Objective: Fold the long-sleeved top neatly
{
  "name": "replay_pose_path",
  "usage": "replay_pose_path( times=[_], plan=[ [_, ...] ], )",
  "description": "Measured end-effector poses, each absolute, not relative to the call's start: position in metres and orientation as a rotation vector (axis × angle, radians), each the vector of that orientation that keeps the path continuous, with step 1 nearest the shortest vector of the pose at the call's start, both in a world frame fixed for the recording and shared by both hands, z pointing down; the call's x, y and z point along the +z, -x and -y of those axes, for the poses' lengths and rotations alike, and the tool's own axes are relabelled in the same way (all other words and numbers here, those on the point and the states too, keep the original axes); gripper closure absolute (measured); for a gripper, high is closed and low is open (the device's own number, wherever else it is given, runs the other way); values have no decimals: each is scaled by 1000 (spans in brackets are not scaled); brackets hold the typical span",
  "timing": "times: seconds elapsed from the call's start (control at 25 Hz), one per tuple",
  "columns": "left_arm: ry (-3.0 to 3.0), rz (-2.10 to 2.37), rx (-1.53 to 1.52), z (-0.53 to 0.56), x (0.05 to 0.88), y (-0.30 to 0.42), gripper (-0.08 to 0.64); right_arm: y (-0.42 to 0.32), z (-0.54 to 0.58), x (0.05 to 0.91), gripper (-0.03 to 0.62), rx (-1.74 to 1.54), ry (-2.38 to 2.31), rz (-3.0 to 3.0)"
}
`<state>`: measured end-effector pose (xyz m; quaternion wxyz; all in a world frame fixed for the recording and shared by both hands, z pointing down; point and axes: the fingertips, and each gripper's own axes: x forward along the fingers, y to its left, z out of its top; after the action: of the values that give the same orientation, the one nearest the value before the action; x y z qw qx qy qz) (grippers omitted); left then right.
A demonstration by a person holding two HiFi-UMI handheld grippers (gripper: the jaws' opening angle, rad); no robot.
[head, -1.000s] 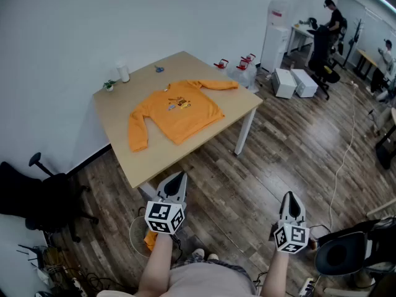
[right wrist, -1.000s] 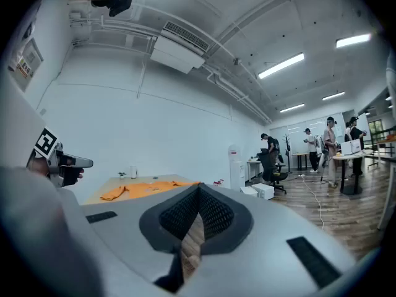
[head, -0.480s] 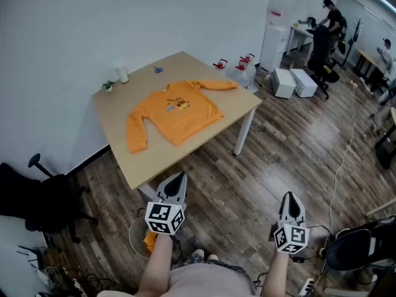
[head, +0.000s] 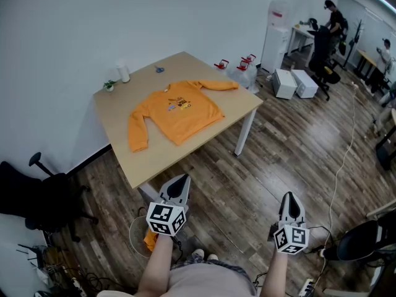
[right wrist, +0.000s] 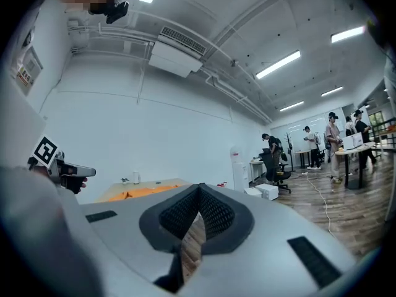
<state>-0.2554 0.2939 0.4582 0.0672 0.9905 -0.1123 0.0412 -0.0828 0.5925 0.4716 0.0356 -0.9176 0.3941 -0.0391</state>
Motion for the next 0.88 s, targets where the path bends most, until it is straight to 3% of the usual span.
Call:
replay_pose_path(
  times=[0.12,0.2,0.28,0.4,0.52,0.6,0.88],
  plan=[
    [-2997,315,116,-298,458,257,558,88,-590,469,586,-115,2781,-1240],
    [-2997,292,105,-300,455,258,556,90,-589,466,546,-117,2745,-1264],
    [-2992,254,78,-301,451,259,459,92,-587,464,426,-114,2701,-1288],
    [-2986,211,30,-303,448,259,286,91,-587,461,329,-81,2654,-1272],
    [-2967,195,-35,-302,447,262,161,88,-588,464,191,-77,2626,-1232],
    [-2952,190,-58,-301,448,265,120,88,-586,467,126,-98,2623,-1223],
    [-2953,193,-34,-288,455,261,95,85,-574,471,100,-131,2638,-1209]
  ],
)
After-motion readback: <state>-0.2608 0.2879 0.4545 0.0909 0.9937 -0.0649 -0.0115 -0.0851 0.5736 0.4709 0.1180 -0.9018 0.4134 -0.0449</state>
